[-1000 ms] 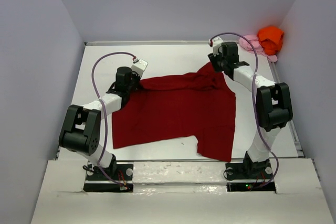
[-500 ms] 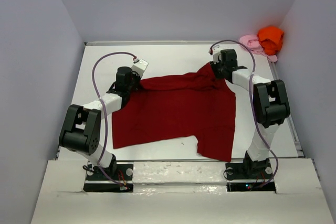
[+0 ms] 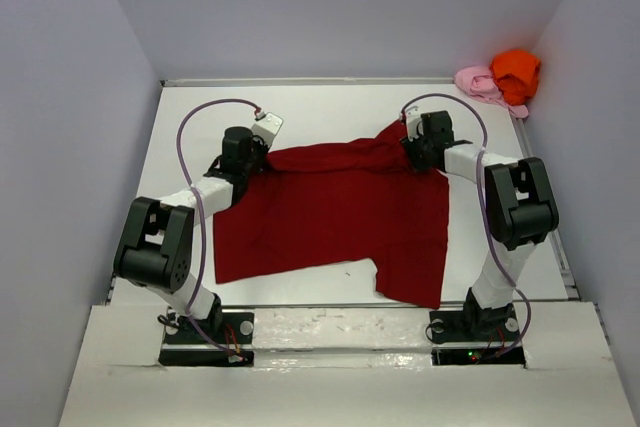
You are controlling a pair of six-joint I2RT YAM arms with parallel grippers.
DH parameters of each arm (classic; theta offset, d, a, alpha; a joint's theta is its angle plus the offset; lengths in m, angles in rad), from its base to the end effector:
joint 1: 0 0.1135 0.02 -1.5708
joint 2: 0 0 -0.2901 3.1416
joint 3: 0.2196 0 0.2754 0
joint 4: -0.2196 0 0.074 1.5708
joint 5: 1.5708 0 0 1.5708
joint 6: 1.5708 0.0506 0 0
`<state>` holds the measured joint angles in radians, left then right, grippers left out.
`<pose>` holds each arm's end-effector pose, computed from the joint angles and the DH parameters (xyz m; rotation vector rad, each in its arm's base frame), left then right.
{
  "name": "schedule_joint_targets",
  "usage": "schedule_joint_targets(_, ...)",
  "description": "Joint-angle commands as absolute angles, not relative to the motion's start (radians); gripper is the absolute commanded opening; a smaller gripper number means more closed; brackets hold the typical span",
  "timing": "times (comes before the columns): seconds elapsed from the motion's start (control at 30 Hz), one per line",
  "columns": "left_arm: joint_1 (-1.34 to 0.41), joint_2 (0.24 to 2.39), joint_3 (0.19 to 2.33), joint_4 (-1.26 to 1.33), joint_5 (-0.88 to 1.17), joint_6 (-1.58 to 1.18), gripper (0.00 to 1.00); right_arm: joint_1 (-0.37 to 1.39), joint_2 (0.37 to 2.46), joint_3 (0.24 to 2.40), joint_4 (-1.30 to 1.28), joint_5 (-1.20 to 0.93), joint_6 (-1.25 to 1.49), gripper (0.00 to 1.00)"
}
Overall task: Fold and stack the t-shirts
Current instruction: Flatten the tshirt out
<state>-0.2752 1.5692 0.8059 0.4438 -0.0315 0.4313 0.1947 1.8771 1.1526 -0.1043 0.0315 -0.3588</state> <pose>0.3599 -0.1000 0.2220 0.6344 1.7829 0.1363 0.4248 0.0821 0.1651 -0.6422 2.3147 -0.1143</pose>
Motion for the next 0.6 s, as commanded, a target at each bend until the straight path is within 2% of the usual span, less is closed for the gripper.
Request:
schedule_joint_targets(0.0, -0.282, 1.565, 0.845, 0.463, -0.041, 0.443, 0.0, 0.19, 1.824, 1.146, -0.086, -0.031, -0.336, 0.46)
schedule_joint_targets(0.57, -0.284, 1.566, 0.851, 0.459, -0.046, 0.446, 0.0, 0.19, 1.83, 1.186, -0.141, -0.172, -0.298, 0.48)
